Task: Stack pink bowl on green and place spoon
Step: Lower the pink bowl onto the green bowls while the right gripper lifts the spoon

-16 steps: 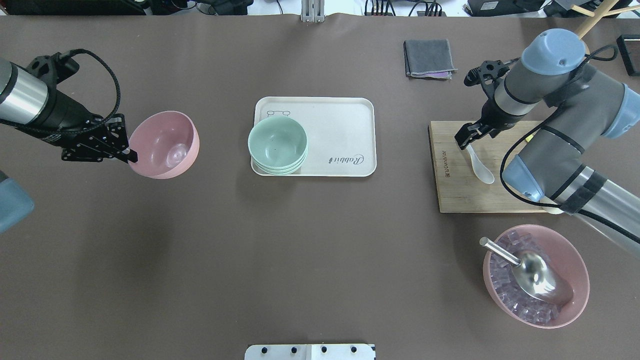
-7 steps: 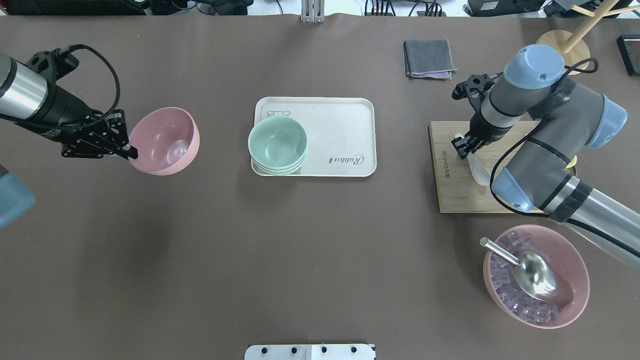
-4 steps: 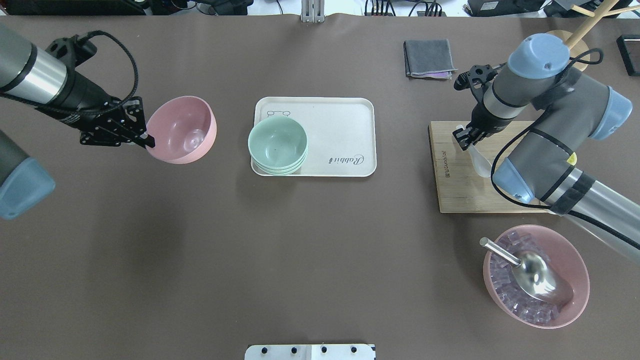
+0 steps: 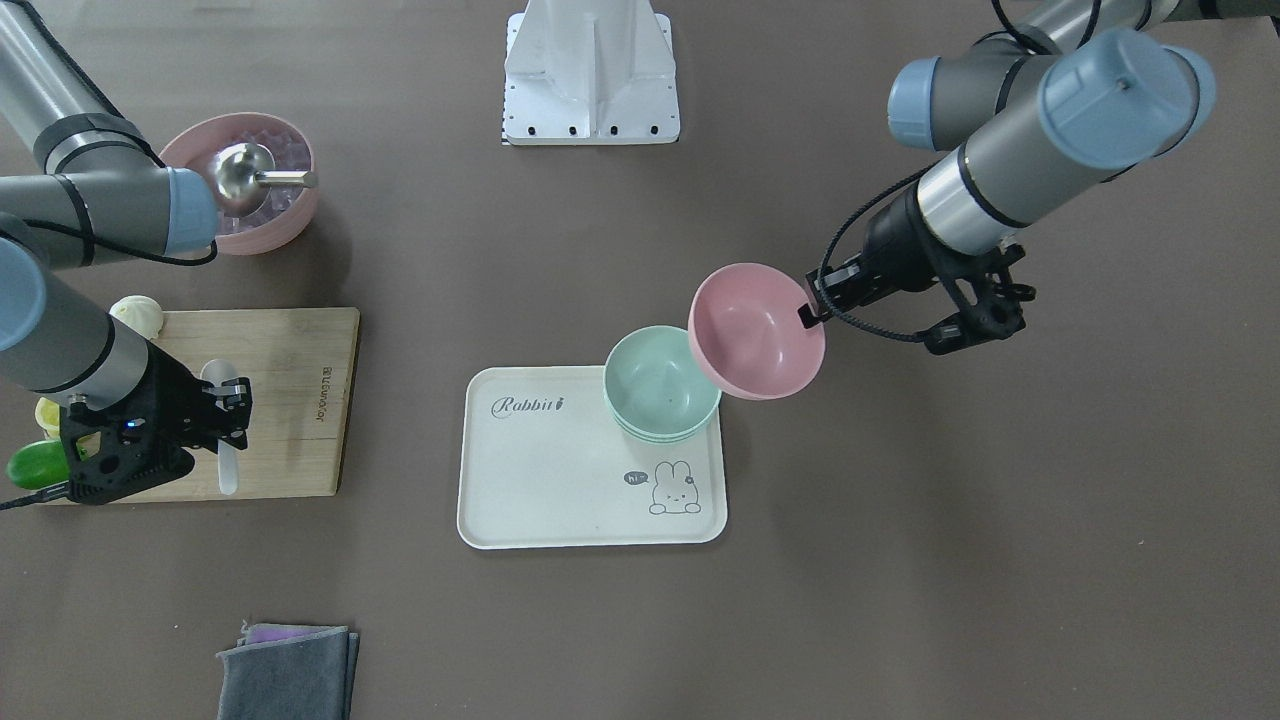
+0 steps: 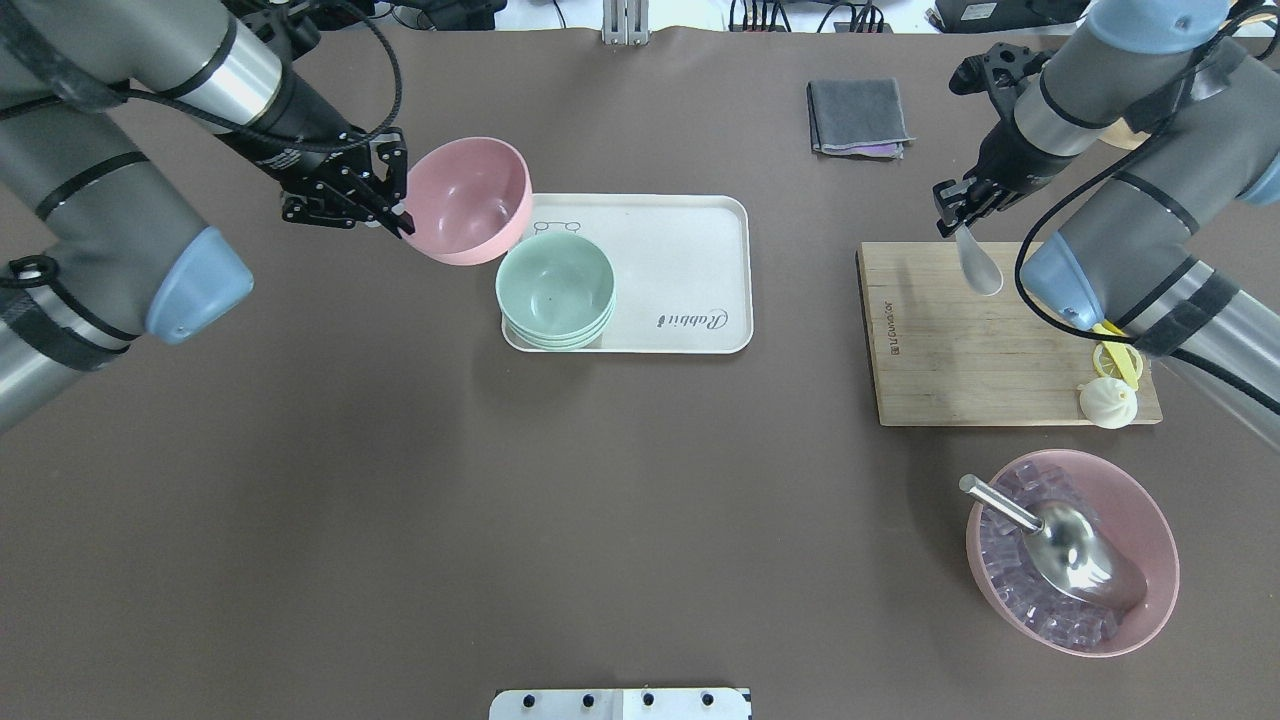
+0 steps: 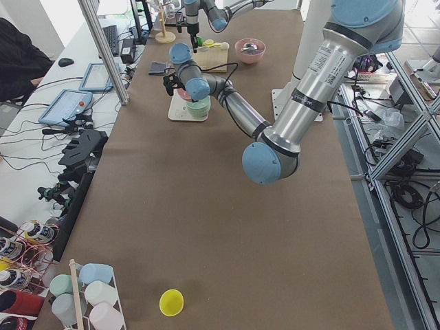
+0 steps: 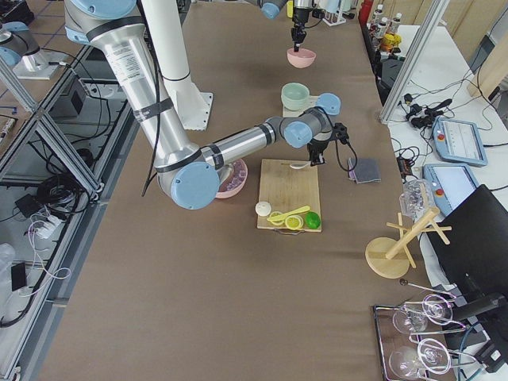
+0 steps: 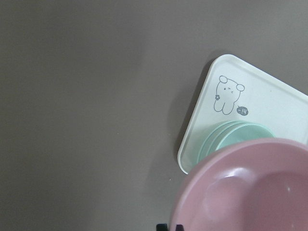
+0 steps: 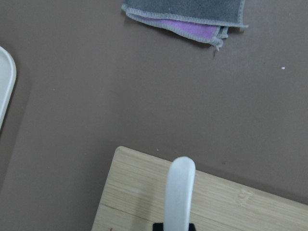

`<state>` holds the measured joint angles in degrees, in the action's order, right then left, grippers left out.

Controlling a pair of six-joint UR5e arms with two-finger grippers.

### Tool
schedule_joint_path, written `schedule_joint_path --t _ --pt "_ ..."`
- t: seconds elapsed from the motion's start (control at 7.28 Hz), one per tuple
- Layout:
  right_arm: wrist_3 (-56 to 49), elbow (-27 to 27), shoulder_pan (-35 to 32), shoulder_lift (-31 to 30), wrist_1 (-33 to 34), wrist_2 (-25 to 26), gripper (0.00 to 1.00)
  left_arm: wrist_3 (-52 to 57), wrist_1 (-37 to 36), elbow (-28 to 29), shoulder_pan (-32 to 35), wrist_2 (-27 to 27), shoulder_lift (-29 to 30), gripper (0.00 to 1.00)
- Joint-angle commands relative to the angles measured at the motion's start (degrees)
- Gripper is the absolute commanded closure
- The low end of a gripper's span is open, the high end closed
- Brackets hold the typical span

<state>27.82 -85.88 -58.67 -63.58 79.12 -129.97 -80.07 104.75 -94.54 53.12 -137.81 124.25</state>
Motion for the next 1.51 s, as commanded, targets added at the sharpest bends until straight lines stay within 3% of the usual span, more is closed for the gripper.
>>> schedule_joint_path --t 0.0,0.69,1.37 --pt "0.2 -0.1 -2.6 2.1 2.2 -2.5 1.0 -1.2 6.8 6.5 -4.5 4.8 3.0 1.0" --pt "0.3 -0.4 -3.1 2.8 2.8 -3.1 1.0 -1.1 7.2 8.1 -9.2 7.1 3.0 1.0" --pt "0.7 -0.4 -3.0 2.8 2.6 -3.1 1.0 -1.1 8.6 8.7 -8.9 7.1 2.9 1.0"
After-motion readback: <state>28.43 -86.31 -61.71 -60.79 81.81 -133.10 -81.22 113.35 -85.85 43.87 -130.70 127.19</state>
